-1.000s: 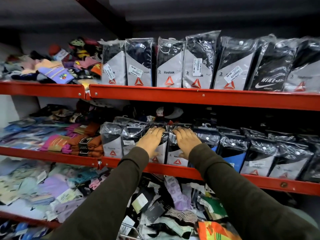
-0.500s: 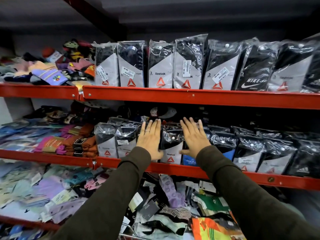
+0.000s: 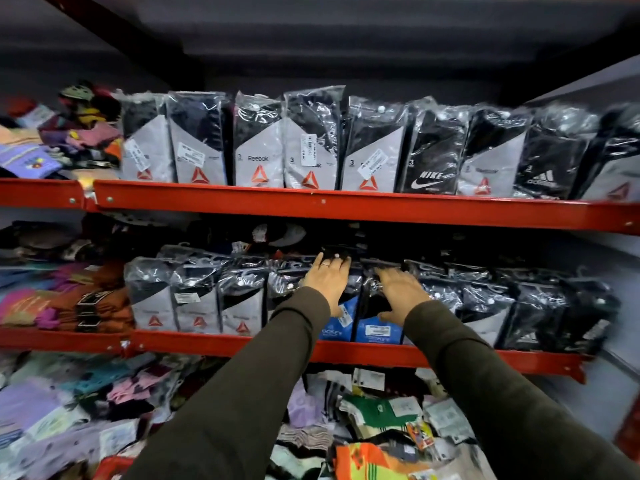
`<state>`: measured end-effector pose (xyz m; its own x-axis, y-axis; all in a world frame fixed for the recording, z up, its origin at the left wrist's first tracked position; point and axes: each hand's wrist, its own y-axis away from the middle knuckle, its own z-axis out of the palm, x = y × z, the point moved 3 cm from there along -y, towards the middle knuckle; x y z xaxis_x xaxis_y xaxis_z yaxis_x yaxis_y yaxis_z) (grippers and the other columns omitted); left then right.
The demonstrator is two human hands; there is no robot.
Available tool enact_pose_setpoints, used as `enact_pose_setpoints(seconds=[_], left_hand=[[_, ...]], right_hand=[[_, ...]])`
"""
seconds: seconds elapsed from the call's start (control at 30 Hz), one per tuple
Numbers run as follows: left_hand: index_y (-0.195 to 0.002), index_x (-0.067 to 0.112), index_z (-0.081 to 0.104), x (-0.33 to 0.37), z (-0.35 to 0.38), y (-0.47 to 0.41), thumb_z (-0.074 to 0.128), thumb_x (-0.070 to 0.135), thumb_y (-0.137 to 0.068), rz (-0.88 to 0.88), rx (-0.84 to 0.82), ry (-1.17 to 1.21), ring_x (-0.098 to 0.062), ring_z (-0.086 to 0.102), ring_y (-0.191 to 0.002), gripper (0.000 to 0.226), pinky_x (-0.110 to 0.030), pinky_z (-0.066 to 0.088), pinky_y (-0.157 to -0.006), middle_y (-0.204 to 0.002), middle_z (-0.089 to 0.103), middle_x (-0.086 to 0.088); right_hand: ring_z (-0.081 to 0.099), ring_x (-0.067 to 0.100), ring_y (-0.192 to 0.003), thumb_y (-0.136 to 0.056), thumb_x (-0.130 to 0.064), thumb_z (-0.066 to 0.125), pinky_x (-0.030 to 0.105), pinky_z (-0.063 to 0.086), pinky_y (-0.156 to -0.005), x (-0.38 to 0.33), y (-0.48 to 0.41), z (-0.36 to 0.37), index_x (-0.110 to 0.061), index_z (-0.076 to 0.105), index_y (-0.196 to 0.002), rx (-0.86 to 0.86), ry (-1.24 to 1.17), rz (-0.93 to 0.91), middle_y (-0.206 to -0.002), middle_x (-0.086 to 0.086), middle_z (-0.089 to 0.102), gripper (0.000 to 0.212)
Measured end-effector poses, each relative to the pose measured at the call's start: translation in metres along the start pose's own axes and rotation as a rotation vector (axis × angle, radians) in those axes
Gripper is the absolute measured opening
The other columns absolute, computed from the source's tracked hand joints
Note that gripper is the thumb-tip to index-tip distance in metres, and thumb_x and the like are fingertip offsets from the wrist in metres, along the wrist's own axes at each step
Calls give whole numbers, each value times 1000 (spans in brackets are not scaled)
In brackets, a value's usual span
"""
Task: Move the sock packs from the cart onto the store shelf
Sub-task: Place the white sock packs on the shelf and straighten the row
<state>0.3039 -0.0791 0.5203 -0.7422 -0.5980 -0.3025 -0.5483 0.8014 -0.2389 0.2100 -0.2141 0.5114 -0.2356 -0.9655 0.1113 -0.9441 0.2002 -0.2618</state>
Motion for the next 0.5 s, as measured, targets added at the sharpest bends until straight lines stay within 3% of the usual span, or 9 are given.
enact_pose_setpoints(seconds=[0.2, 0.37, 0.5], left_hand=[[-147, 6, 39, 0, -7, -12, 93, 40, -62, -89, -82, 99, -35, 43, -135, 106, -44, 44, -110, -150, 36, -14], [-146, 13, 43, -5, -13, -15, 93, 37, -64, -92, -117, 170, -34, 61, -120, 99, -41, 53, -95, -136, 59, -13], [-138, 13, 50, -7, -17, -15, 92, 41, -63, -79, -138, 175, -35, 66, -110, 91, -39, 53, -85, -123, 67, -13]], right_hand=[[52, 34, -127, -79, -26, 81, 42, 42, -106, 8, -8, -3, -6, 33, -143, -73, -15, -5, -139, 16, 51, 83], [63, 35, -110, -79, -25, 81, 44, 53, -88, 12, -16, -15, -11, 34, -140, -157, -59, -23, -125, 16, 62, 78], [64, 36, -108, -77, -27, 83, 39, 51, -81, 15, -22, -26, -16, 37, -138, -220, -72, -50, -127, 17, 61, 78]])
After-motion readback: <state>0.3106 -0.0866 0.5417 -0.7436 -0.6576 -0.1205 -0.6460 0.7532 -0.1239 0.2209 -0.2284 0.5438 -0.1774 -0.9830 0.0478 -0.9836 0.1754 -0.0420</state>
